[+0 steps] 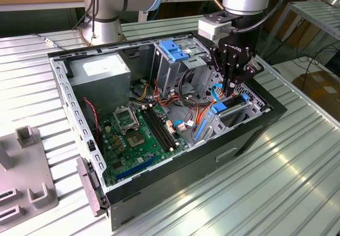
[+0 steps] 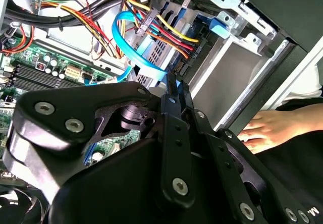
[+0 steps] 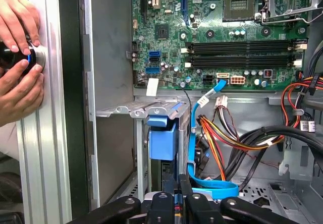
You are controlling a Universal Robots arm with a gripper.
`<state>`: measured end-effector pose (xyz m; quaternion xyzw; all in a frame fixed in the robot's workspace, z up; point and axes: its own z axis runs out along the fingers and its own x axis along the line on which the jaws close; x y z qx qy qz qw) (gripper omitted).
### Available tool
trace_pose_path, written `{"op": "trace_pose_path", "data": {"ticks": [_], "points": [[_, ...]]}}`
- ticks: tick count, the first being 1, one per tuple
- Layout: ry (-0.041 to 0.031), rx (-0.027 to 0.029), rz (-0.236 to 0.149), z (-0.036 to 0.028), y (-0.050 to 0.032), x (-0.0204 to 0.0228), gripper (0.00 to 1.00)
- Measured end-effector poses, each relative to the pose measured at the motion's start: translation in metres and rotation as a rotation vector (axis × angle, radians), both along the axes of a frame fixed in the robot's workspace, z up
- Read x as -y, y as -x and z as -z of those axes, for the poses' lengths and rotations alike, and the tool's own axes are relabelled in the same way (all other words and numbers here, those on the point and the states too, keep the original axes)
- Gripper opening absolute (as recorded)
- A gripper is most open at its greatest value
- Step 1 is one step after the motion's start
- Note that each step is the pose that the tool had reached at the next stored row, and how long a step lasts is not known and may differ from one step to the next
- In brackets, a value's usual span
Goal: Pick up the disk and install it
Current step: 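Insert the second disk wire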
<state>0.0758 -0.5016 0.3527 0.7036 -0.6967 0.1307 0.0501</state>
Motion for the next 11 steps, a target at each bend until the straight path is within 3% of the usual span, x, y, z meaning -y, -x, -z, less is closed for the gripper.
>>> {"op": "trace_pose_path", "data": {"ticks": [6,11], "points": [[-0.0001,0.0004,0.0,0.0,0.0013,0.0,0.16],[-0.0013,0.0043,-0.001,0.0001,0.0054,0.0,0.16]]}}
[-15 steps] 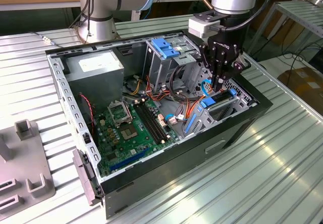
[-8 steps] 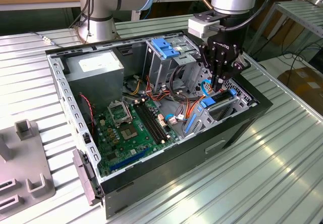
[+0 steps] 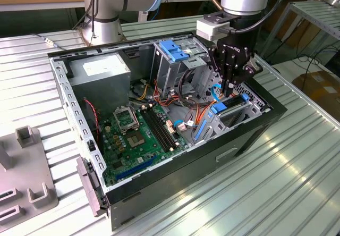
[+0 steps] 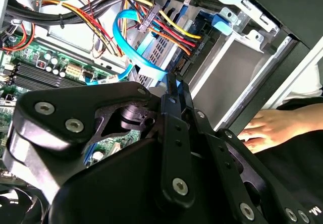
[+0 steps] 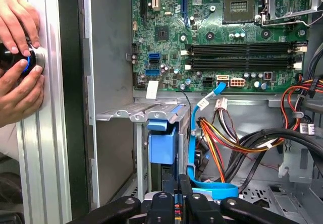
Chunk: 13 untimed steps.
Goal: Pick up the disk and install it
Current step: 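Insert the second disk wire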
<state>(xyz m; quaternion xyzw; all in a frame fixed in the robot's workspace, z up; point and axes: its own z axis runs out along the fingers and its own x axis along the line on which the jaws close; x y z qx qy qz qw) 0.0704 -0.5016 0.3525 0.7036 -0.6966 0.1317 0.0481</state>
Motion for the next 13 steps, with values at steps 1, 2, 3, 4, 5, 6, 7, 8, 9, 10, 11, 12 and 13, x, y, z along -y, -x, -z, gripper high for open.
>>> {"op": "trace_pose_path", "data": {"ticks": [1,2,3,4,5,6,7,8,9,10,11,12,13], "points": [[-0.0013,0.0014,0.0,0.0001,0.0013,0.0,0.16],[-0.0031,0.0025,-0.001,0.0003,0.0021,0.0001,0.16],[-0.0053,0.0037,-0.001,0.0005,0.0025,0.0005,0.16],[-0.0088,0.0056,-0.001,0.0006,0.0027,0.0013,0.16],[-0.0147,0.0077,-0.001,0.0007,0.0028,0.0027,0.16],[-0.0204,0.0099,-0.001,0.0009,0.0029,0.0042,0.16],[-0.021,0.0111,-0.001,0.0009,0.0028,0.0046,0.16],[-0.0211,0.0123,-0.003,0.0009,0.0028,0.0047,0.16],[-0.0212,0.0132,-0.004,0.0009,0.0027,0.0047,0.16],[-0.0211,0.0135,-0.005,0.0009,0.0028,0.0047,0.16],[-0.0211,0.0142,-0.006,0.001,0.0028,0.0048,0.16],[-0.0211,0.0146,-0.007,0.001,0.0028,0.0048,0.16],[-0.0211,0.0148,-0.007,0.0011,0.0027,0.0049,0.16]]}}
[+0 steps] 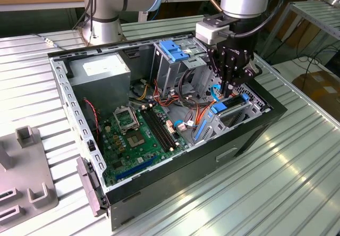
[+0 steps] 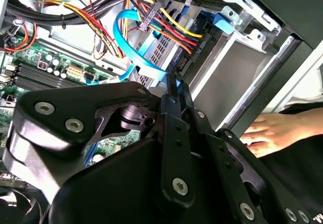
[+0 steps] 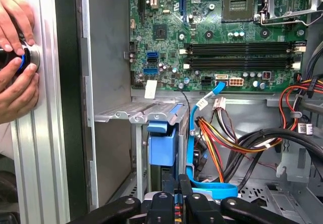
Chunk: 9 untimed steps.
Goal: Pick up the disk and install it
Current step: 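Insert the second disk wire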
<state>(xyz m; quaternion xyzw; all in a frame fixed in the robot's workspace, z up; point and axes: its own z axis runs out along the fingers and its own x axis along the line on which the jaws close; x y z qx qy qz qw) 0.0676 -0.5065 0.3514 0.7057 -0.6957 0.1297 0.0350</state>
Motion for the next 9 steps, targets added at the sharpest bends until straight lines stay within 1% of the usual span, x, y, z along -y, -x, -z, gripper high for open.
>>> {"op": "trace_pose_path", "data": {"ticks": [9], "points": [[0.0,0.0003,-0.001,0.0003,-0.0001,0.0,0.16]]}}
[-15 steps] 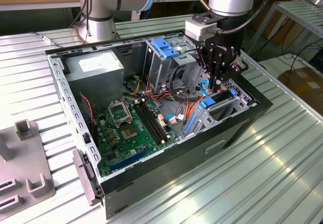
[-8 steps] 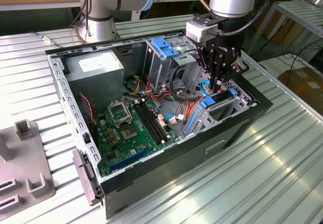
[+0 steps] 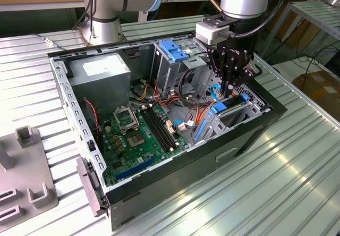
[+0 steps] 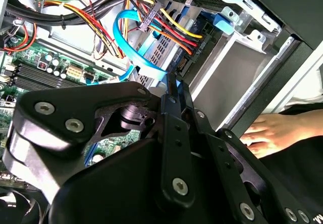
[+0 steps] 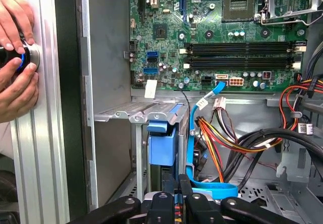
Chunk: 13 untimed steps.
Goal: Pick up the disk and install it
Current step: 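Insert the second disk wire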
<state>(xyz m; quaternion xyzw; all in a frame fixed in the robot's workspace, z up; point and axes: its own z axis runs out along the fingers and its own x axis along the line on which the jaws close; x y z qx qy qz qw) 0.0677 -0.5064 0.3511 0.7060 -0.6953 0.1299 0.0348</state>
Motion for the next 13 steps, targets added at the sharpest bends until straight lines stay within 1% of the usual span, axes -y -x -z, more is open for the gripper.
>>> {"op": "trace_pose_path", "data": {"ticks": [5,6,7,8,9,10,11,12,13], "points": [[-0.0002,0.0,0.0,0.0,-0.0003,0.0,0.16],[-0.0017,0.0,0.0,0.0,-0.0005,0.0,0.16],[-0.0056,0.0,0.0,0.0001,-0.0008,0.0001,0.16],[-0.0163,0.0001,0.0,0.0002,-0.0013,0.0005,0.16],[-0.025,0.0,0.0,0.0001,-0.0016,0.0013,0.16],[-0.0381,0.0,0.0,0.0002,-0.002,0.0028,0.16],[-0.0478,0.0,0.0,0.0002,-0.0021,0.0066,0.16],[-0.0521,0.0001,0.0,0.0005,-0.0021,0.0112,0.16],[-0.053,0.0,0.0,0.0005,-0.0022,0.0134,0.16]]}}
